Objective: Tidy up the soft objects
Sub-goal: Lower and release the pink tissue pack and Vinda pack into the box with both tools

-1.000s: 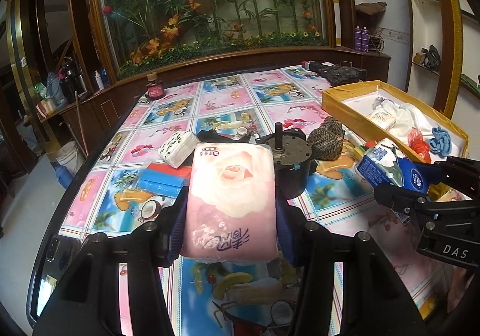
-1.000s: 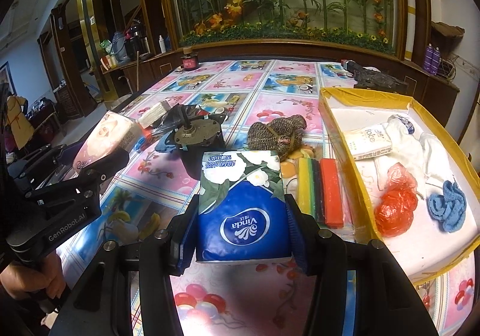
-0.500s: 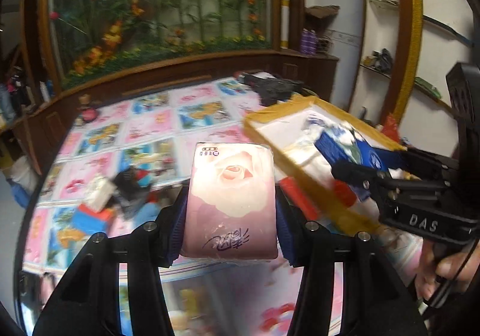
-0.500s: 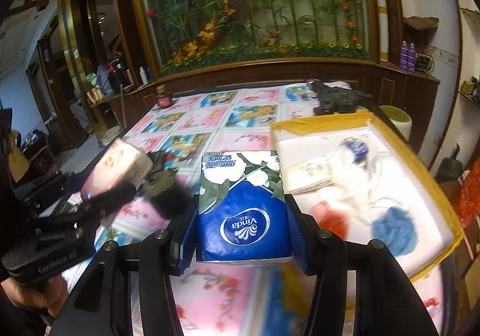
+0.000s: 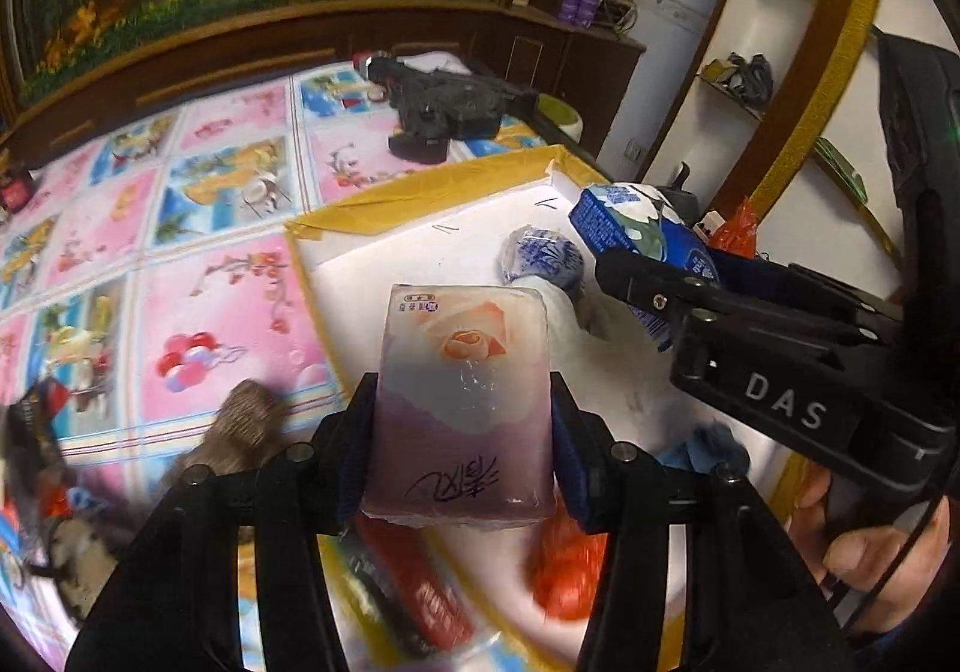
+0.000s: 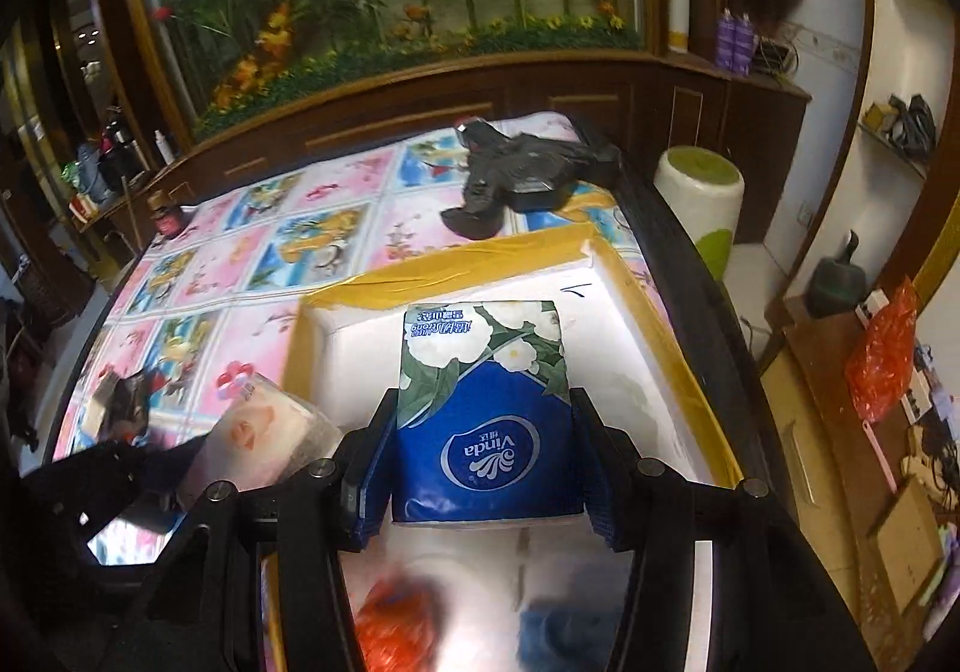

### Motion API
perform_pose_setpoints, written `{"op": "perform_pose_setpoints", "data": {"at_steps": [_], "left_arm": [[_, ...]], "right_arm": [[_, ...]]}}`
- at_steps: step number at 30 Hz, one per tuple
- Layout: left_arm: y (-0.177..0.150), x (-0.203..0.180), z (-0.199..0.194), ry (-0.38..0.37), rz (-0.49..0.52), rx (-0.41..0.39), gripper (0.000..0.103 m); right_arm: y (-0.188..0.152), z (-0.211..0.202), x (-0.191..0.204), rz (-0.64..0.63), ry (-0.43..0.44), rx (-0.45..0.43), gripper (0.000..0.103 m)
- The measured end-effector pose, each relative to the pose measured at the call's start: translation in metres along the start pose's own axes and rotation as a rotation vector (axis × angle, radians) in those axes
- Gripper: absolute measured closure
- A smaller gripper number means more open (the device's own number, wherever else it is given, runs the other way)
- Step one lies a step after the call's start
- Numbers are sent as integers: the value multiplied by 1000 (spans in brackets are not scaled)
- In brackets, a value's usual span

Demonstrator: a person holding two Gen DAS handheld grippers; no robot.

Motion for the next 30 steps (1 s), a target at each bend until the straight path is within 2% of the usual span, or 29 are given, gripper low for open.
{"op": "perform_pose_setpoints", "data": {"at_steps": [2, 4, 9, 11, 13, 14, 15, 20, 26, 30], "left_arm": [[6, 1, 18, 14, -20, 27, 53], [8, 4, 28, 24, -43, 39, 53], [8, 6, 36, 17, -67, 38, 53], [9, 9, 38, -26, -99, 24, 51], [10, 12, 43, -32, -100, 43, 51], [11, 12, 44, -32, -99, 50, 50], [11, 13, 44, -42, -99, 54, 50], [16, 11, 31, -102, -120, 24, 28], [16, 4, 8, -137, -130, -9, 28], [-3, 5, -19, -157, -126, -46, 28]], "right_arm": [[12, 17, -8, 23, 6, 28, 51], [19, 38, -16, 35, -28, 62, 51], [26, 62, -28, 67, -33, 102, 47], [27, 65, -30, 89, -13, 101, 32], [29, 64, -31, 76, -26, 96, 10], [31, 63, -28, 64, -28, 87, 7], [28, 62, -29, 56, -25, 78, 6], [19, 42, -33, 78, -30, 45, 6], [8, 4, -30, 123, -4, -34, 6], [-7, -33, -25, 150, 25, -117, 6]]}}
Point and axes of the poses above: each gripper's, at about its wrist camera, not at the fingertips, and z roughly the way its jaws point, x to its left, y to its top, the point moved 5 cm from there along z, roughly the way its jaws point, and after that the axes turned 3 degrees about y, right-handed, at the moved point
